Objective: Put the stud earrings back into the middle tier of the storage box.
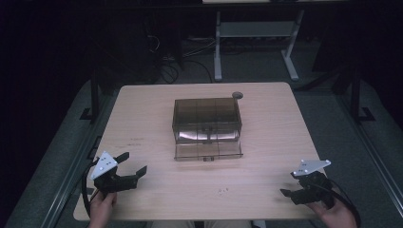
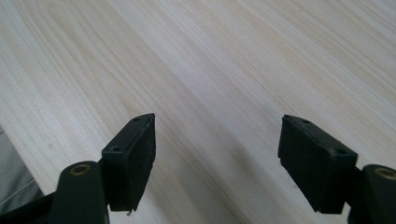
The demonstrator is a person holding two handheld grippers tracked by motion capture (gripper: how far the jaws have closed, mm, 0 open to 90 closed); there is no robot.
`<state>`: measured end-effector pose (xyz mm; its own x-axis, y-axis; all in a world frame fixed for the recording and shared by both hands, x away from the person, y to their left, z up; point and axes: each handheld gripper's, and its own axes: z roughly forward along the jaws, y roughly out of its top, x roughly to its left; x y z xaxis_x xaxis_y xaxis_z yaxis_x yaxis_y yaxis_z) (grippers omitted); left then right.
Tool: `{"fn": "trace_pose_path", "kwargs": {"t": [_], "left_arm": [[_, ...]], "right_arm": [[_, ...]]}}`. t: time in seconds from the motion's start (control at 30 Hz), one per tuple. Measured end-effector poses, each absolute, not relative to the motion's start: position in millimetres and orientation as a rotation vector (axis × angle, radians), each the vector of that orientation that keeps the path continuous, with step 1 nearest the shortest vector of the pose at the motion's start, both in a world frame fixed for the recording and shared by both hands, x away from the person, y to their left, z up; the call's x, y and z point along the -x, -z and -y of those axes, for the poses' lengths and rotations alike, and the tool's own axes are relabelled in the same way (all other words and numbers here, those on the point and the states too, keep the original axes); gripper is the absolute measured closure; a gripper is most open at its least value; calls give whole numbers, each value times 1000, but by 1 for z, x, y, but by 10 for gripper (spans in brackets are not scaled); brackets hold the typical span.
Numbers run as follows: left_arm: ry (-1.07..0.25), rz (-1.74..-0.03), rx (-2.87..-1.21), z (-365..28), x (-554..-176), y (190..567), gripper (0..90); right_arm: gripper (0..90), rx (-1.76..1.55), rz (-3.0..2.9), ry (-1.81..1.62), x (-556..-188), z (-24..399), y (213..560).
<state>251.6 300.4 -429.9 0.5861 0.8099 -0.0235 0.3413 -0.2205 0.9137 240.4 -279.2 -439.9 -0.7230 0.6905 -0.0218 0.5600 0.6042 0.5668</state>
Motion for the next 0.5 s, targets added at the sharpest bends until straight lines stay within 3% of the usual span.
{"fn": "trace_pose_path", "kwargs": {"t": [0.5], "left_arm": [[-590, -939, -1798, -304, -249, 429, 130]], "right_arm": [[250, -953, -2689, -792, -243, 238, 429]]}}
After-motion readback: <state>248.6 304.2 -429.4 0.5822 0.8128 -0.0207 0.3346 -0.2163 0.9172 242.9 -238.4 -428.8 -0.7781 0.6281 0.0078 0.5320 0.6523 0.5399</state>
